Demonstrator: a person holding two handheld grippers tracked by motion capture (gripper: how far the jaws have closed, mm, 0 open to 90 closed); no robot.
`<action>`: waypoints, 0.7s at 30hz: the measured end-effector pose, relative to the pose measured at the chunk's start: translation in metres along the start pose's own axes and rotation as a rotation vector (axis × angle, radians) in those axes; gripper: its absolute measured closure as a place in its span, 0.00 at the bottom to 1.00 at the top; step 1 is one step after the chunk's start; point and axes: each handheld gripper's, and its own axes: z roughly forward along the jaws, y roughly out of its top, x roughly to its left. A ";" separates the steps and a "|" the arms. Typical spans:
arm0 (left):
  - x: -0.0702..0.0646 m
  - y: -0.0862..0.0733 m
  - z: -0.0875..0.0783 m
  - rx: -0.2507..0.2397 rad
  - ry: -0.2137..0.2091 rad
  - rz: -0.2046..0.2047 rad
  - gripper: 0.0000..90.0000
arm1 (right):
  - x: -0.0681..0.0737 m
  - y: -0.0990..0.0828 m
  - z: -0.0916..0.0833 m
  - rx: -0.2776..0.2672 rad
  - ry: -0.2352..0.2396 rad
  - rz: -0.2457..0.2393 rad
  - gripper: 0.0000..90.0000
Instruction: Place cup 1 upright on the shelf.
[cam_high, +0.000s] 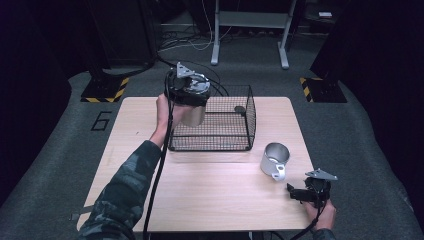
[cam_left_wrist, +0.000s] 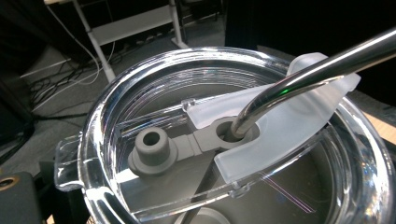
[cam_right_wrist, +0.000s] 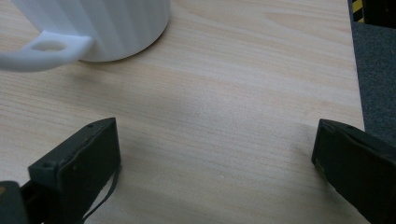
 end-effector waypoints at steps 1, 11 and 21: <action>0.001 -0.001 0.003 0.006 0.004 -0.007 0.04 | 0.000 0.000 0.000 0.000 0.000 0.001 0.01; 0.014 -0.012 0.029 0.052 0.030 -0.064 0.04 | 0.000 0.000 0.000 0.000 0.000 0.000 0.01; 0.017 -0.024 0.049 0.088 0.039 -0.098 0.04 | 0.000 0.000 0.000 0.000 0.000 0.000 0.01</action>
